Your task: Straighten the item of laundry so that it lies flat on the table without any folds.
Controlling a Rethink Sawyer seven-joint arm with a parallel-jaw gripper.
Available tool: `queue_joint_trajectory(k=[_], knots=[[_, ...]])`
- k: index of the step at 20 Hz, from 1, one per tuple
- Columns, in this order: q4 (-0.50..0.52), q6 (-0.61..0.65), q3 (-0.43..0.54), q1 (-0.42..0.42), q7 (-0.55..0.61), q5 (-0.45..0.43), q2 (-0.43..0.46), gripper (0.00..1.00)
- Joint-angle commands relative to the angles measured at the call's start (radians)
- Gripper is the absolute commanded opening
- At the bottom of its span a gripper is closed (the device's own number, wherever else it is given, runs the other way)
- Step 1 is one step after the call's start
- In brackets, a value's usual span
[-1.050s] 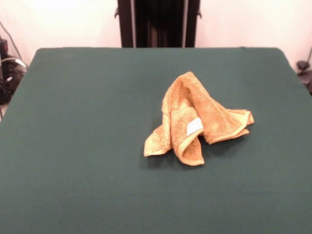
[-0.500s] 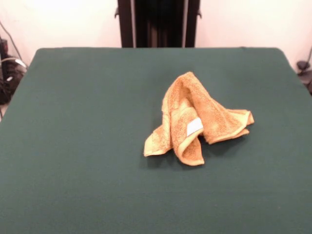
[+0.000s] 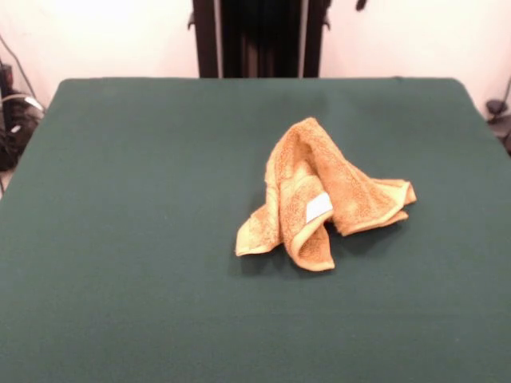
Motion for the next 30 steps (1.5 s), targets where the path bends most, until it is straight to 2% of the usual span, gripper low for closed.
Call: queue_joint_trajectory(k=[1, 9, 14, 24, 30], knots=[[0.08, -0.197, 0.023, -0.004, 0.247, 0.057, 0.159, 1.0], [0.069, -0.364, 0.033, -0.01, 0.262, 0.081, 0.322, 1.0], [0.047, -0.427, 0.024, -0.01, 0.259, 0.09, 0.387, 1.0], [-0.066, -0.435, -0.027, -0.058, 0.216, 0.096, 0.481, 1.0], [-0.1, -0.411, -0.06, -0.05, 0.248, 0.137, 0.499, 1.0]])
